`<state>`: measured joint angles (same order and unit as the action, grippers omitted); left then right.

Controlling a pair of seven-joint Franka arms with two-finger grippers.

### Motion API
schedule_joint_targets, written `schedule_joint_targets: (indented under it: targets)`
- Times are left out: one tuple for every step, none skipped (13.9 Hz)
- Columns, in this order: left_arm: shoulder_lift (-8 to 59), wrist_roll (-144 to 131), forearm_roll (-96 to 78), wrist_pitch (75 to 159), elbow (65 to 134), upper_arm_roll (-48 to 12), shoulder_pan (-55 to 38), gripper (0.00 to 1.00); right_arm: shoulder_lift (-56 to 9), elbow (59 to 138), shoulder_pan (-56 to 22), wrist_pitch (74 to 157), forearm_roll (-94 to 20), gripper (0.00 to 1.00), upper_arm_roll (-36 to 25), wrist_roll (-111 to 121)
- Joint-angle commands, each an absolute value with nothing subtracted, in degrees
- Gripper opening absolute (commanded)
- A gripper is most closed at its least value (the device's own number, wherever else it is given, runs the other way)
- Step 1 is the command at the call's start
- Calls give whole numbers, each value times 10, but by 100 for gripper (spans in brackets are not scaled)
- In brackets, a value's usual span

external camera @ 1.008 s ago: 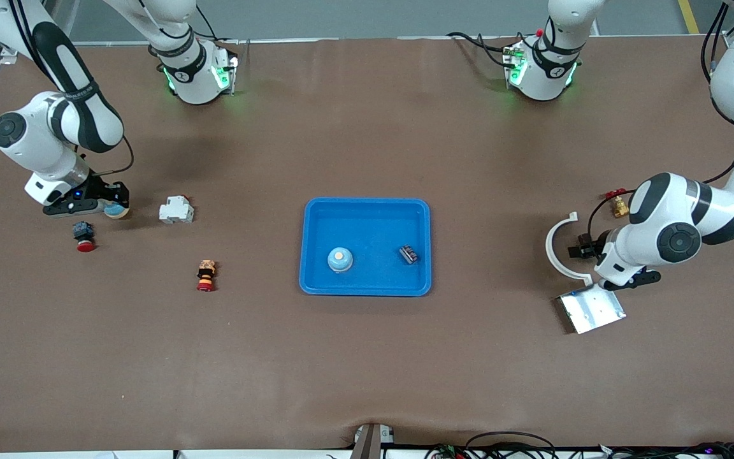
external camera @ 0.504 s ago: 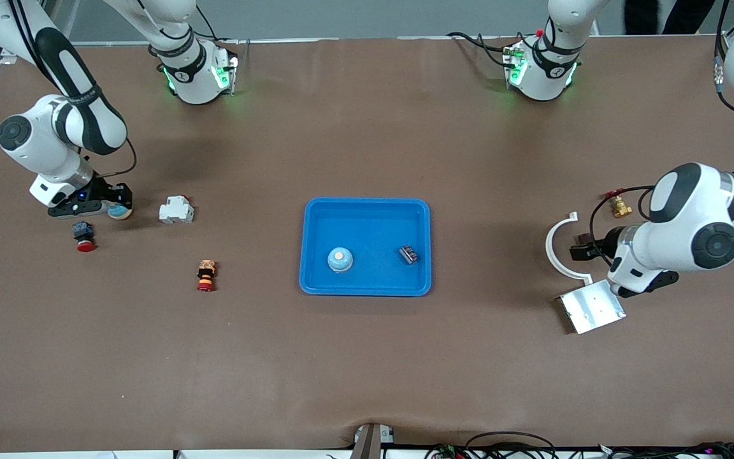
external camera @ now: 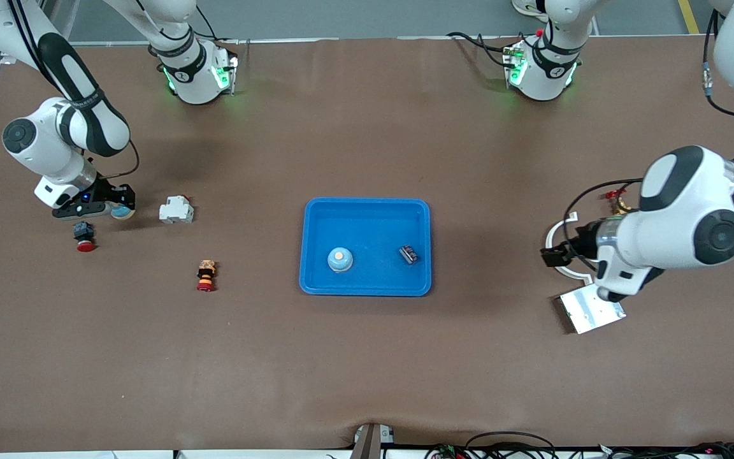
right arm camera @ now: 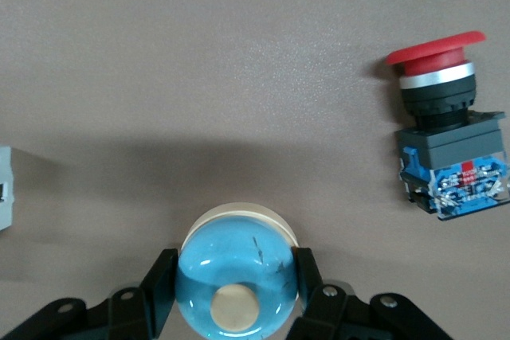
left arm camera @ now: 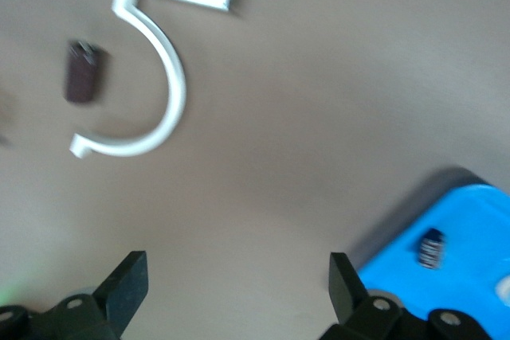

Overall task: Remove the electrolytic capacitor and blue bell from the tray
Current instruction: 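Return the left gripper to the tray capacitor while the right gripper reaches the bell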

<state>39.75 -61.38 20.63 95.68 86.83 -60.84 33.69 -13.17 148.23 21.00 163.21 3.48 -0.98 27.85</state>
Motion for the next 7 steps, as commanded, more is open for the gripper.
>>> schedule_joint_targets:
  targets:
    - [400, -691, 194, 942, 834, -601, 276, 100, -141, 1476, 221, 1643, 41, 100, -4, 280]
    - [401, -713, 194, 947, 833, -599, 256, 100, -141, 1476, 221, 1642, 41, 100, -4, 280]
    - [405, -732, 194, 957, 833, -599, 242, 100, -141, 1476, 223, 1642, 41, 100, -3, 279]
    - [409, -755, 194, 975, 833, -598, 229, 100, -140, 1475, 224, 1641, 41, 100, -3, 279]
    - [411, -778, 195, 992, 834, -594, 214, 100, -137, 1475, 225, 1638, 40, 100, -3, 279]
    - [414, -802, 194, 1013, 833, -582, 192, 100, -134, 1473, 224, 1635, 40, 100, -3, 278]
    - [414, -823, 194, 1033, 833, -565, 168, 100, -131, 1473, 223, 1633, 40, 100, -2, 276]
